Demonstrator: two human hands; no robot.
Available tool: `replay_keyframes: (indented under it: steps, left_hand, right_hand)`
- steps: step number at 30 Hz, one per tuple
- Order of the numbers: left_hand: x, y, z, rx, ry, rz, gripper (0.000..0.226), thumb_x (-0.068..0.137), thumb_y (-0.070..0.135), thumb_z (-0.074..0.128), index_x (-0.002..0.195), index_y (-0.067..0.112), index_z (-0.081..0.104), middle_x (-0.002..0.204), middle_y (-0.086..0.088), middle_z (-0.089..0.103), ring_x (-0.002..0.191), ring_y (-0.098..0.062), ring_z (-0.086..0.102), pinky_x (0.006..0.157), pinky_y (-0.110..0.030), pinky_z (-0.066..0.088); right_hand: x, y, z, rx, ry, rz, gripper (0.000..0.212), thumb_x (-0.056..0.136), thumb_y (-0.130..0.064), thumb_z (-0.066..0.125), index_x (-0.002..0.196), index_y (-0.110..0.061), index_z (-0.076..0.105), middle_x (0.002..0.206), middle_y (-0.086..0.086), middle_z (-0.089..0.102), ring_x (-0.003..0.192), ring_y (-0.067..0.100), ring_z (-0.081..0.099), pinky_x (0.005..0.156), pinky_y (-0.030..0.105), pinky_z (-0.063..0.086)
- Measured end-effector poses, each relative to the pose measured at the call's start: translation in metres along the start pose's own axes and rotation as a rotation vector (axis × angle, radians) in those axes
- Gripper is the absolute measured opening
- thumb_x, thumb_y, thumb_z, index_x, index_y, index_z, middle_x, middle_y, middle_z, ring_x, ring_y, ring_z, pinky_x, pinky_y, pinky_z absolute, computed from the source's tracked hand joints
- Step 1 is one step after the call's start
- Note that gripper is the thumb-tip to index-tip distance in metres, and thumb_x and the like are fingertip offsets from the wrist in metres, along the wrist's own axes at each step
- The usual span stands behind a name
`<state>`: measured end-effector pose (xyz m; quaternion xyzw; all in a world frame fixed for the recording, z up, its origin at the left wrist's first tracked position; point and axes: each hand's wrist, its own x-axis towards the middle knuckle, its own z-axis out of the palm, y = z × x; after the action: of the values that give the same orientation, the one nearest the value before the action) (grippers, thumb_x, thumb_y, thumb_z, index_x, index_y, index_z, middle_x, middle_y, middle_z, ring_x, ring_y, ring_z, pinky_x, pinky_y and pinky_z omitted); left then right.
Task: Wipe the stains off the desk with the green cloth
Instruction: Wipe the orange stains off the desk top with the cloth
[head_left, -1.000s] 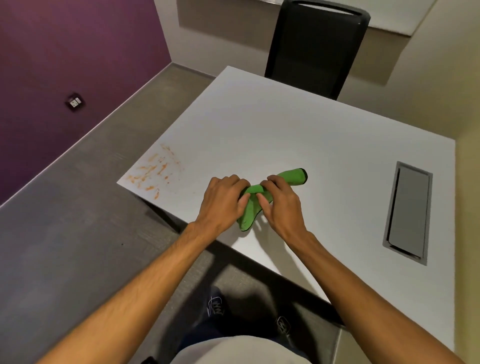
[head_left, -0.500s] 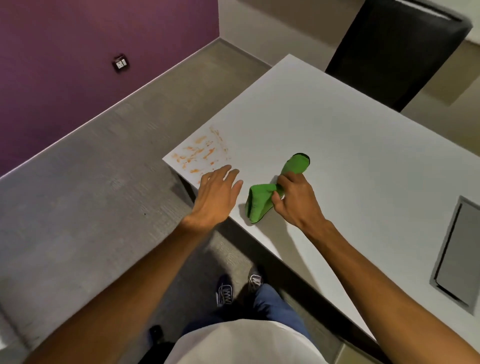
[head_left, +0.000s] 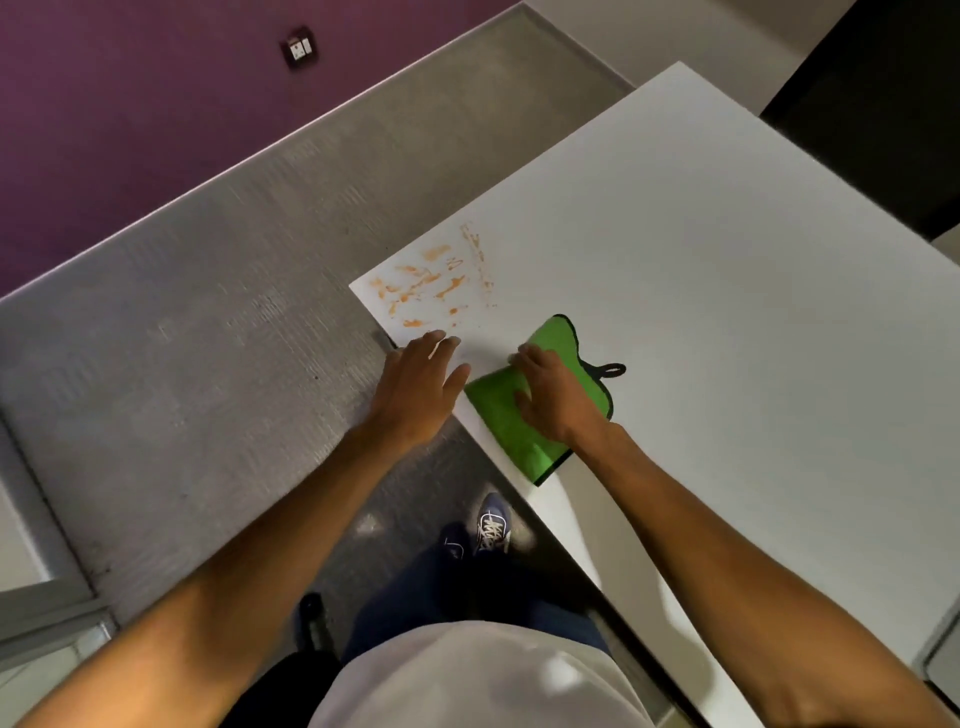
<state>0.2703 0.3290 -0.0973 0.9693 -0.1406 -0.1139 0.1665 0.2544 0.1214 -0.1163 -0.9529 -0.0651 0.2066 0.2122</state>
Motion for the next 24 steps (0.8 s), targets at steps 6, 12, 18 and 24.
replay_keyframes:
  steps: [6,12,18,24]
  left_hand:
    - [0.010,-0.010,0.029,0.004,-0.145,-0.006,0.052,0.103,0.039,0.044,0.147,0.011,0.040,0.155,-0.015,0.038,0.144,-0.031,0.035,0.112,-0.050,0.034]
    - [0.034,-0.004,0.061,0.065,-0.316,0.174,0.064,0.101,0.045,0.044,0.155,0.015,0.024,0.164,-0.013,0.018,0.152,-0.029,0.017,0.123,-0.046,0.021]
    - [0.059,0.015,0.093,0.187,-0.449,0.368,0.071,0.102,0.044,0.041,0.158,0.015,0.007,0.166,-0.013,-0.002,0.154,-0.029,0.001,0.124,-0.043,0.004]
    - [0.071,-0.001,0.119,0.255,-0.371,0.362,0.073,0.100,0.047,0.041,0.158,0.018,0.009,0.166,-0.017,0.001,0.154,-0.032,0.004,0.124,-0.053,0.015]
  right_hand:
    - [0.017,0.029,0.024,0.078,0.014,0.007,0.073,0.092,-0.003,0.060,0.160,-0.014,0.035,0.172,0.010,0.020,0.150,0.035,0.039,0.117,0.041,0.042]
    - [0.007,0.067,0.049,-0.100,0.121,0.296,0.061,0.098,-0.033,0.062,0.152,-0.016,0.041,0.158,0.024,0.032,0.143,0.041,0.037,0.107,0.056,0.046]
    - [0.011,0.072,0.071,0.123,0.287,0.396,0.058,0.098,-0.037,0.067,0.144,-0.006,0.051,0.133,0.026,0.046,0.117,0.040,0.048,0.094,0.045,0.050]
    - [0.045,0.048,0.090,0.169,0.379,0.307,0.042,0.099,-0.033,0.061,0.134,-0.009,0.061,0.116,0.017,0.053,0.100,0.030,0.056,0.076,0.042,0.057]
